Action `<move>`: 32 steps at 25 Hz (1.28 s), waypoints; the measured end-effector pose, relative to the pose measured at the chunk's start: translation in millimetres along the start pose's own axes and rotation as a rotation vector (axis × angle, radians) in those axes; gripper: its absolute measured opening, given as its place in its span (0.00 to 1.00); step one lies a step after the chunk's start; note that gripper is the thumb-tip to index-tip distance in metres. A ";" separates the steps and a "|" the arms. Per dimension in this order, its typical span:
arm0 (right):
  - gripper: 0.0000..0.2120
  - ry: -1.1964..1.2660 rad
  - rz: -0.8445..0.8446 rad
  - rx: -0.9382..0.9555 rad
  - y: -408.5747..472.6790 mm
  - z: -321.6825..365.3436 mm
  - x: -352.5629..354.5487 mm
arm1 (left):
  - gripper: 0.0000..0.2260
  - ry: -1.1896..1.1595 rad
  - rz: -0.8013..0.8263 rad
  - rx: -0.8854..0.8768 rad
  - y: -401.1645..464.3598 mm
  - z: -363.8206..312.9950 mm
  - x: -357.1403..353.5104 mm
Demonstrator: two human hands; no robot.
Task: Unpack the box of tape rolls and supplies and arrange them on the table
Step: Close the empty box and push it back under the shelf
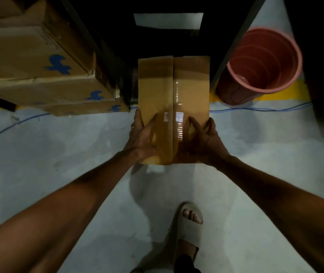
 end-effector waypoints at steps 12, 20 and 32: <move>0.53 -0.444 -0.109 0.202 -23.2 -0.9 -24.5 | 0.55 0.643 -0.072 -0.172 -36.3 10.8 -46.5; 0.21 -0.391 -0.301 0.303 21.2 11.8 29.0 | 0.41 0.594 -0.103 -0.277 12.2 -11.6 8.1; 0.42 -0.474 -0.174 0.165 41.5 38.8 7.7 | 0.45 0.467 -0.165 -0.087 26.5 -28.1 -1.8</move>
Point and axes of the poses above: each hand's wrist, its own y-axis towards the middle knuckle, its own x-axis out of the back of the hand, z = x × y, the point moved 2 cm from there along y, towards the middle knuckle, and after that the axes turned 7 degrees about -y, right-handed, at the moved point
